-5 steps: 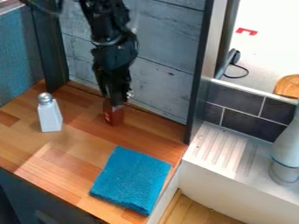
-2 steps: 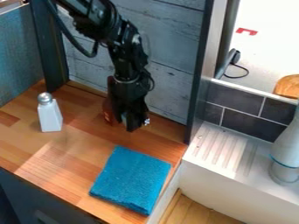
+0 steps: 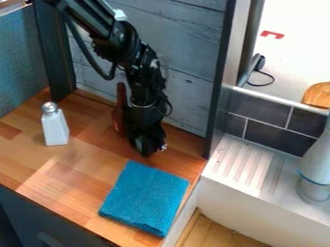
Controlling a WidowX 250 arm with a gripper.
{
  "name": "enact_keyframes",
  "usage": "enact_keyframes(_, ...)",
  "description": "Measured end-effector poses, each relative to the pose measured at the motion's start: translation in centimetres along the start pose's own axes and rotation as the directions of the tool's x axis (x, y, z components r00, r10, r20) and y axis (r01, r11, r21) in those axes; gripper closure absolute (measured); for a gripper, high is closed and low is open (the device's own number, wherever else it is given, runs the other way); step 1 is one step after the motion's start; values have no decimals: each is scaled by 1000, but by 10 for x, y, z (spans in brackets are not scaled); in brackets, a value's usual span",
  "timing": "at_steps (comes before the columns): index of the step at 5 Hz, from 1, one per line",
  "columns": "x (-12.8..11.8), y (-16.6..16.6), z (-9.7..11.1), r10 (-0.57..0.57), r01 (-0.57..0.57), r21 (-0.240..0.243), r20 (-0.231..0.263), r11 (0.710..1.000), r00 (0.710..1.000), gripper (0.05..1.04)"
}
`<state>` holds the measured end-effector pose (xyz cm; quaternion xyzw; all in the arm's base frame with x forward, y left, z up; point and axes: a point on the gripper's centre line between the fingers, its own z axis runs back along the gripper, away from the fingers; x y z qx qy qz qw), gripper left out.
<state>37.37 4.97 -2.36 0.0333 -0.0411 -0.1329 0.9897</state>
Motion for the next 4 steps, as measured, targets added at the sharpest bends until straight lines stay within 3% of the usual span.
enact_keyframes(1, 3, -3, -2, -5, 5, -2, 11, 1000, 1000, 535)
enact_keyframes(2, 4, -3, -4, -3, 3, -3, 14, 1000, 1000, 457)
enact_keyframes(3, -1, -7, -3, 0, 0, -23, 5, 1000, 1000, 171)
enact_keyframes(4, 5, -8, 39, 26, -23, -26, 84, 999, 996, 77)
